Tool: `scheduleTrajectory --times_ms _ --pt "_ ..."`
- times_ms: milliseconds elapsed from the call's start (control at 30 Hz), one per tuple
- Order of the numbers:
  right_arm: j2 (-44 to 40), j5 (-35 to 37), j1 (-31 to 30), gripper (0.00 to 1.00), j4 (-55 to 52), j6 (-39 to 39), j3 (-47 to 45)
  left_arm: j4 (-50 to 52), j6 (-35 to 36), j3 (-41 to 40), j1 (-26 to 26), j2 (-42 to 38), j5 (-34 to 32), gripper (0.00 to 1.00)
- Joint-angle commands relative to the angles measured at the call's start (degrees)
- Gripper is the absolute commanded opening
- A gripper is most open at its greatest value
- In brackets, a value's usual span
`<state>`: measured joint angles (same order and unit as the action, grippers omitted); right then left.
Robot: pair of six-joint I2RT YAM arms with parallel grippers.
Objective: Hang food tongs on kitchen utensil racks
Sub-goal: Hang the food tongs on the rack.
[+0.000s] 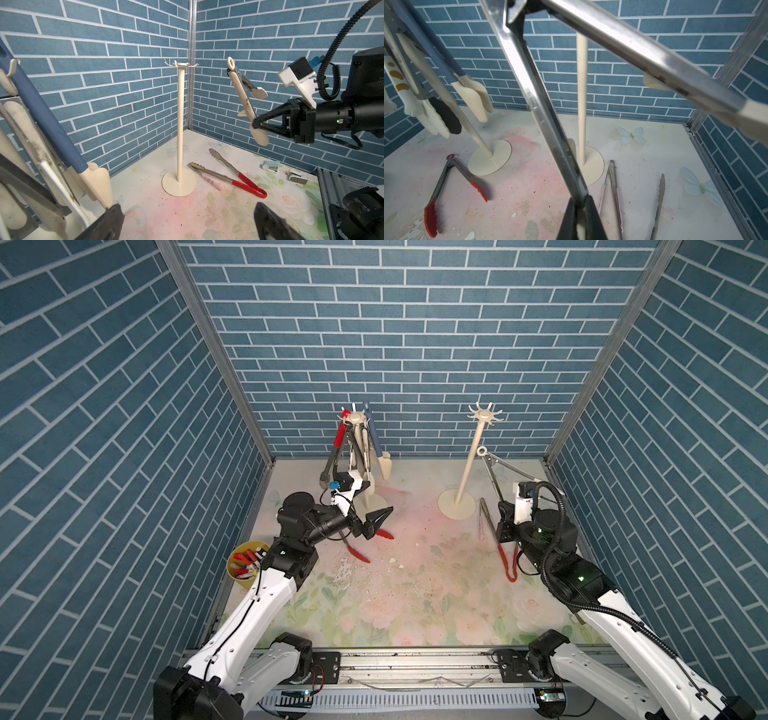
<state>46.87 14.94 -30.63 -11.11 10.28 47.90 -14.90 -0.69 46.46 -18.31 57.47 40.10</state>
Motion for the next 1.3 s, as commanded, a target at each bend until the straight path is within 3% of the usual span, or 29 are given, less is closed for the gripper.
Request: scheduleTrajectory --times_ms 0,700,1267 --pt "0.74 -0.79 1.70 0.00 3.98 2.20 2.95 -0.84 -0.29 -0.44 -0.33 -0.55 0.16 0.99" --pt "11.27 -11.47 13.67 0.00 8.28 6.03 7.96 -0.79 -0.37 -0.35 -0.42 -0.43 0.38 0.99" --pt "15.63 -17.37 16.13 0.00 11.50 8.39 9.31 -0.61 -0.11 -0.40 -0.42 -0.18 0.31 0.99"
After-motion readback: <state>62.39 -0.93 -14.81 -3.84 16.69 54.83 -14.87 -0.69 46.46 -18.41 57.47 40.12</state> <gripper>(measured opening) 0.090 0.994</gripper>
